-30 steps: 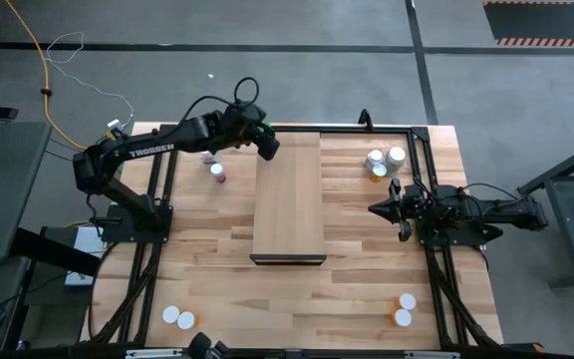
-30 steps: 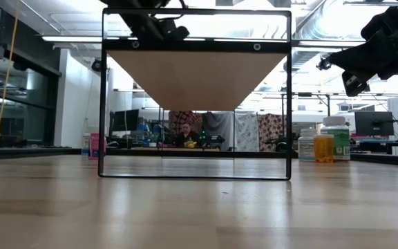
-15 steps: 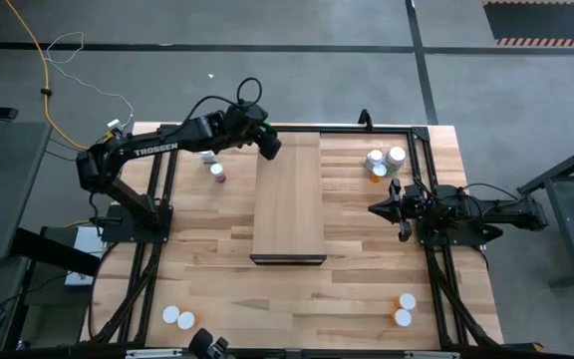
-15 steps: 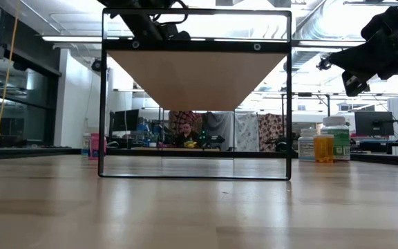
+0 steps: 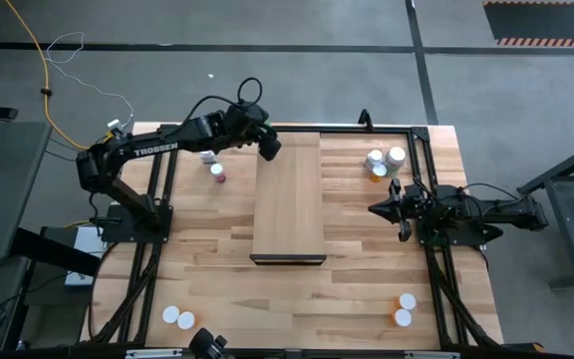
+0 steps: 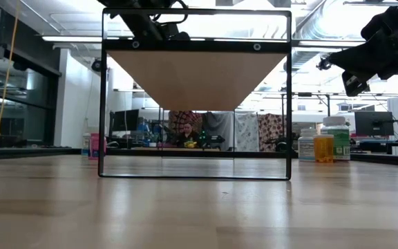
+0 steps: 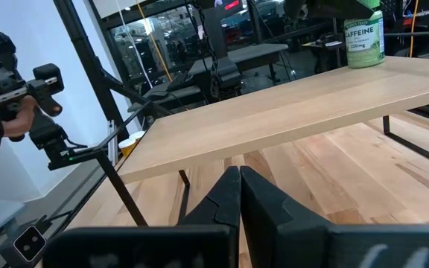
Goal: Pick and place medicine bottles onto shelf by color
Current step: Put the green pill bottle on the shelf
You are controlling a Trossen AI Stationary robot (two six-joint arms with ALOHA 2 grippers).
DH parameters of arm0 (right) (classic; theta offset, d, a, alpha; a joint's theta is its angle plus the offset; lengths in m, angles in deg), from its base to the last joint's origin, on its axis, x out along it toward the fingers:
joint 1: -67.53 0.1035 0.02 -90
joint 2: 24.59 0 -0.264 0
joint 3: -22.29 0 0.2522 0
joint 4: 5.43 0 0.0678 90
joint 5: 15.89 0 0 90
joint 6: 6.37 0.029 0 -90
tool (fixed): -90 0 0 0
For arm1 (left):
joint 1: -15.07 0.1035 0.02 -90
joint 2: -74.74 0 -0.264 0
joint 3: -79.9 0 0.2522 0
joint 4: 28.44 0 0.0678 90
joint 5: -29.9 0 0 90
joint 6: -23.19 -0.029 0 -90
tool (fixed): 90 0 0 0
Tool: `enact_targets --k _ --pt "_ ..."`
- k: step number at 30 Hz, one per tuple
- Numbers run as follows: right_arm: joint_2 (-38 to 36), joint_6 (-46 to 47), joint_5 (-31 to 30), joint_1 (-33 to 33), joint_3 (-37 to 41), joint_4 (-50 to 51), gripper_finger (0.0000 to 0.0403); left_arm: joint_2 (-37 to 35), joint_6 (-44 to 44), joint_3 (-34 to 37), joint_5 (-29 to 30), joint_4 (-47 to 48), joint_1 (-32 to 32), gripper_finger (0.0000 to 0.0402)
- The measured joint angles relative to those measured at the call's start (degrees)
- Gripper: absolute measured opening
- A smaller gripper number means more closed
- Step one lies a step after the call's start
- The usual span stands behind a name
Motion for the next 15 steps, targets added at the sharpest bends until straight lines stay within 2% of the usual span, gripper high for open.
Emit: enact_targets --k 5,15 --pt "0.0 -0.02 0.0 0.02 0.0 -0.02 0.0 -0.19 0.0 0.02 -0.2 -0.01 0.01 0.0261" --pt "0.0 -0.02 0.0 0.02 -0.02 -0.02 0.0 -2.7 -0.08 0.02 -1.53 -0.87 0.09 0.0262"
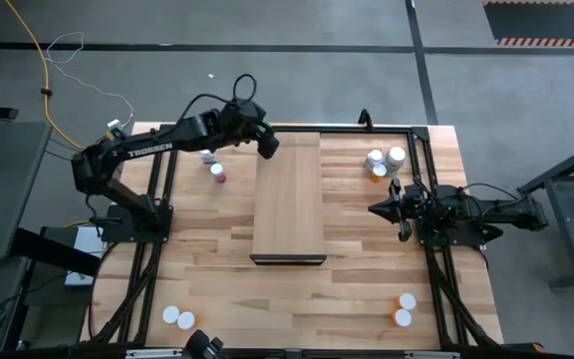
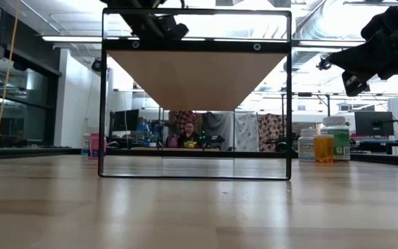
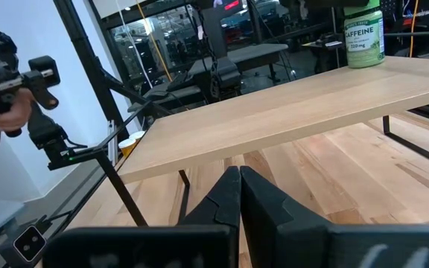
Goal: Pick and place medicine bottles onto shelf by color
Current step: Put the green pill bottle on the shelf, then put the pill bottle on the shelf
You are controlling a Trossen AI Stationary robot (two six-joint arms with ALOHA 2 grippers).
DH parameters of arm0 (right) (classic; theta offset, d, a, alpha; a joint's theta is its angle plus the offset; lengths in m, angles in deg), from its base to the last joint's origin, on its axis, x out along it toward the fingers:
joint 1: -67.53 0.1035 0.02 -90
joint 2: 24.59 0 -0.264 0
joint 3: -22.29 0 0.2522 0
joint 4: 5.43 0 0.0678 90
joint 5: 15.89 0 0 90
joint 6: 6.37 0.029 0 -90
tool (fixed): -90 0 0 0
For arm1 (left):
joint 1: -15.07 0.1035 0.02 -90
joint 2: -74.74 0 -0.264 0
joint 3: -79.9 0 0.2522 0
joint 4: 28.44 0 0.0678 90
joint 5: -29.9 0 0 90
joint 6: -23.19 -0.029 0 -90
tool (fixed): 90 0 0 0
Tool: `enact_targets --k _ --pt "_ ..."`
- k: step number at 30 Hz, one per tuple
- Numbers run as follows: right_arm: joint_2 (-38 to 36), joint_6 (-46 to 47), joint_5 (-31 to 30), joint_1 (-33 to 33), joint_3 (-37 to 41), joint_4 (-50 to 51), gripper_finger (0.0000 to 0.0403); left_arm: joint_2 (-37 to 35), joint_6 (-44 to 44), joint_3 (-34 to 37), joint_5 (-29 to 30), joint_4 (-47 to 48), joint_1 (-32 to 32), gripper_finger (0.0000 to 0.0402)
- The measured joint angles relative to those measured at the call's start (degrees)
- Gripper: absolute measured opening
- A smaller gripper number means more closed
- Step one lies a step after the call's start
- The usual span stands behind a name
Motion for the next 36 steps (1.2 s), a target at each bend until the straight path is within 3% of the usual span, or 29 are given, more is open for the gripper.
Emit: enact_targets --k 4,11,14,17,21,26,31,36 --pt "0.0 0.01 0.0 0.0 0.02 0.01 0.0 -3.58 -0.82 0.0 -0.53 -0.83 0.0 0.0262" --pt "0.01 0.01 0.0 -0.01 0.01 0.01 0.0 -12.21 -0.39 0.0 -7.95 -1.01 -1.26 0.0262" --pt "0.0 0.02 0.0 -0.02 0.0 0.0 0.0 -15.37 -0.75 0.0 -10.92 -0.99 -4.44 0.0262" --pt "0.02 0.02 0.0 0.0 0.0 0.02 0.0 -17.9 -2.82 0.72 -10.35 -2.09 -9.63 0.0262" --pt "0.01 0.0 0.0 -0.01 0.01 0.02 0.0 -22.71 -4.15 8.68 -5.54 -11.29 -17.69 0.0262" --pt "0.0 0.0 0.0 -0.01 0.01 0.01 0.0 -29.67 -7.81 25.08 -0.02 -27.99 -26.11 0.0262" --pt "0.0 0.01 0.0 -0.02 0.0 0.02 0.0 -35.24 -10.54 38.37 0.63 -42.12 -31.04 0.0262" --pt "0.0 0.01 0.0 -0.01 0.0 0.01 0.0 -39.0 -12.59 46.27 0.71 -49.46 -33.26 0.0262"
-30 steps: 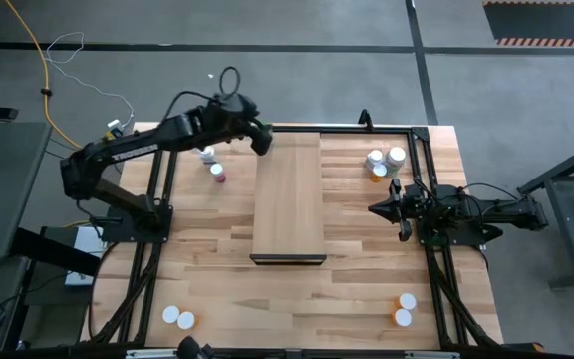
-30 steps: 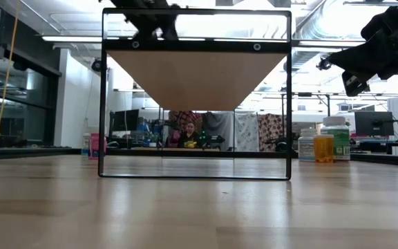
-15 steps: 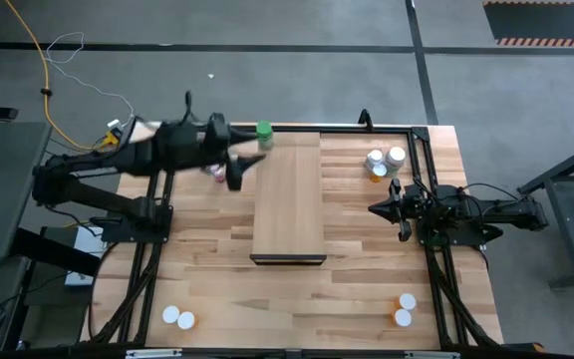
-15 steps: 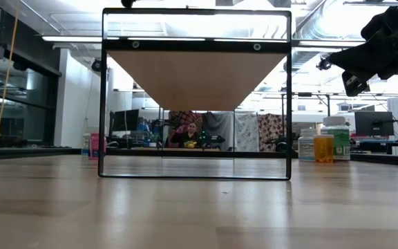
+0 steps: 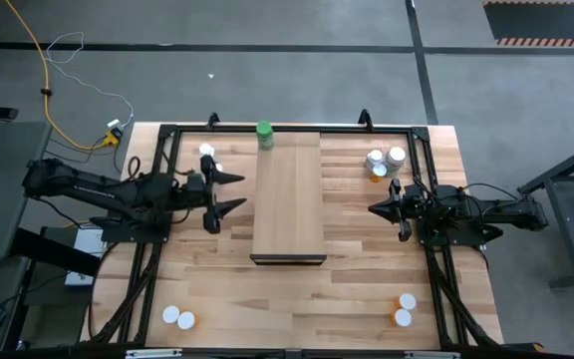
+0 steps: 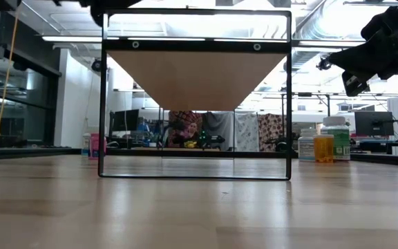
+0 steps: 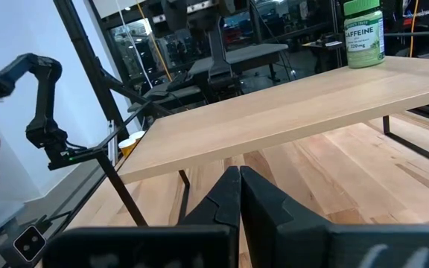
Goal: Pick and place medicine bottles onto shelf by color
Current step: Put the pill bottle on the shelf
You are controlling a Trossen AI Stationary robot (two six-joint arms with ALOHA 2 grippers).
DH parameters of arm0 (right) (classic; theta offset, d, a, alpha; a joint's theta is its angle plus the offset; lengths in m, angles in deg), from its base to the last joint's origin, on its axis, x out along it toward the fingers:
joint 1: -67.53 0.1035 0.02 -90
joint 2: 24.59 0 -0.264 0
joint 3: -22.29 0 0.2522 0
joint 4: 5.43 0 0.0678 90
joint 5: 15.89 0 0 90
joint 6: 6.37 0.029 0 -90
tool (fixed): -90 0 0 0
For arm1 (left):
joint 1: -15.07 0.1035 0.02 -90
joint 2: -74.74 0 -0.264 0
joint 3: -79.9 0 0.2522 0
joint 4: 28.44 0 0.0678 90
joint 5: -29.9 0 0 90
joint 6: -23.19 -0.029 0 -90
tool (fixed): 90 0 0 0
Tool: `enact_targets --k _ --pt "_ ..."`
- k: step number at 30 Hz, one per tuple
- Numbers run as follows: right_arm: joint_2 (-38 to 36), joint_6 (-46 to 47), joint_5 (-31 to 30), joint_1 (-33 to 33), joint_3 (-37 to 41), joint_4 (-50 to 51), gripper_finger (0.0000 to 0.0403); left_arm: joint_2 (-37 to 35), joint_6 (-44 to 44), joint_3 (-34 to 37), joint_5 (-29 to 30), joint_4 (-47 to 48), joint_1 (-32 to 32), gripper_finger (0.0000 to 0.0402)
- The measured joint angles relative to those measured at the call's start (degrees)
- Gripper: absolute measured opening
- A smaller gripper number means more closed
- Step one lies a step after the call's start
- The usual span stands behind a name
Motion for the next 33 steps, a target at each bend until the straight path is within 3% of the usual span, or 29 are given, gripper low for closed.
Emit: enact_targets --k 13,26,30,33 --pt "0.0 0.0 0.0 0.01 0.0 0.01 0.0 -7.13 -0.56 3.41 3.02 0.18 0.08 0.0262" --pt "0.02 -0.01 -0.04 -0.01 0.01 -0.05 0.0 -7.7 -0.72 3.41 3.0 0.15 0.08 0.0262" --pt "0.02 -0.29 -4.08 0.0 0.01 -2.29 0.0 -7.7 -0.84 3.41 3.0 0.14 0.08 0.0262" --pt "0.09 4.73 -12.07 -0.01 0.01 -9.99 0.0 -7.68 -0.87 3.41 3.0 0.02 0.08 0.0262"
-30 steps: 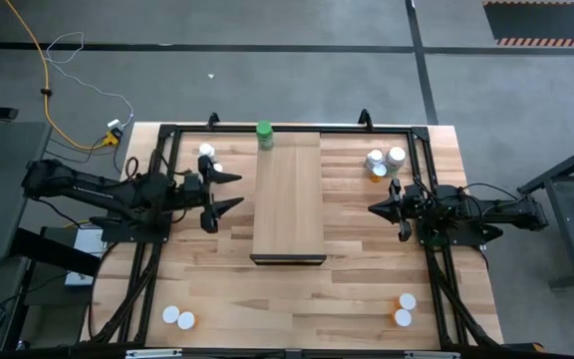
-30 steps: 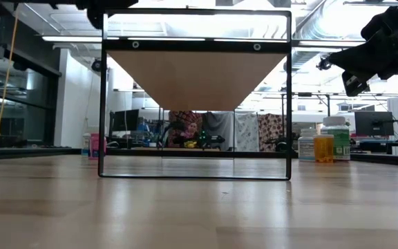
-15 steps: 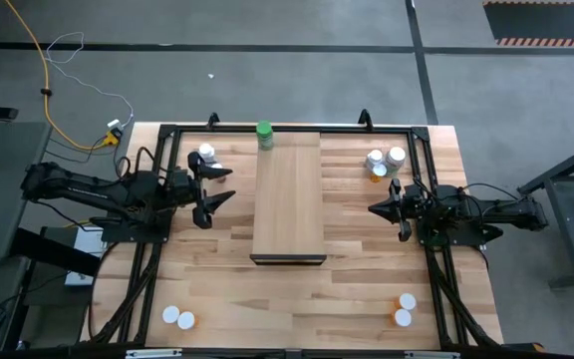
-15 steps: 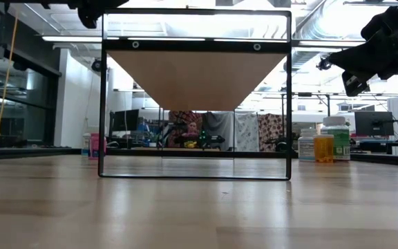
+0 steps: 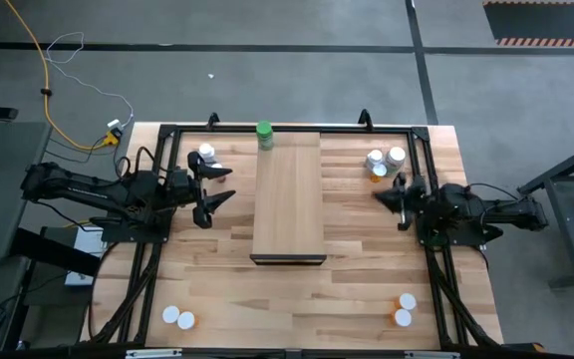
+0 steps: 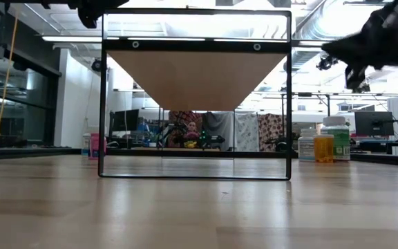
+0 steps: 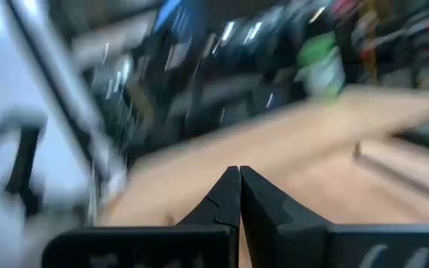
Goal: Pick and place medicine bottles onto shelf by color
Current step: Put the pill bottle on the shelf
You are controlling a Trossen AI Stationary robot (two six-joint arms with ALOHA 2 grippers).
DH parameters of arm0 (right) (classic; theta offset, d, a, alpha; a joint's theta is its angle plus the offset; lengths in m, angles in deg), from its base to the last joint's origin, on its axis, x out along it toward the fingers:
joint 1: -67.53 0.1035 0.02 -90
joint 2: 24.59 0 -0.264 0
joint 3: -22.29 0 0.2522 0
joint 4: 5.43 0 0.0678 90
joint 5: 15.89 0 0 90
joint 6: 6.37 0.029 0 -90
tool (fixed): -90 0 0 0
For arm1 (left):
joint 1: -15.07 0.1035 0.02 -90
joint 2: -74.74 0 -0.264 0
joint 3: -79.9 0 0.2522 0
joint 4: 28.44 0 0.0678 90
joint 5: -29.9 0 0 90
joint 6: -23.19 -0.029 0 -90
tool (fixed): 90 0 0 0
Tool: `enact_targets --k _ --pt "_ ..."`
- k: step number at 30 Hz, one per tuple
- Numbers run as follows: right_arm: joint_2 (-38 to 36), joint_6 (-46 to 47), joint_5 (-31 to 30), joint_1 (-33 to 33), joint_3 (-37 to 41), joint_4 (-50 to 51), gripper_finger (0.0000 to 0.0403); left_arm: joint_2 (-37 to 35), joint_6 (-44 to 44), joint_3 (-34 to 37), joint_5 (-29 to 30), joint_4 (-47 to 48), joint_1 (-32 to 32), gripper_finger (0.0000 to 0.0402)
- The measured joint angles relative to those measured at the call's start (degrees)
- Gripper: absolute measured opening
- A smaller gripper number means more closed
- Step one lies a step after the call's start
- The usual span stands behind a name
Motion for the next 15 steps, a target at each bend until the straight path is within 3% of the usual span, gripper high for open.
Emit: enact_targets --k 4,9,12,15 --pt "2.53 2.26 -7.41 -0.08 -0.02 -7.35 0.0 0.0 0.0 0.0 0.0 -0.66 0.0 0.0262" --pt "10.69 4.52 -14.85 -1.08 -0.13 -15.8 0.0011 0.0 0.0 0.0 0.25 -0.73 0.02 0.0262" --pt "16.3 5.38 -19.3 -2.47 -2.02 -13.13 0.0047 0.0 0.0 0.0 0.41 -0.75 0.04 0.0262" --pt "21.79 8.77 -23.03 -4.68 -6.79 -4.09 0.0108 0.0 -0.02 0.0 0.43 -0.75 0.04 0.0262"
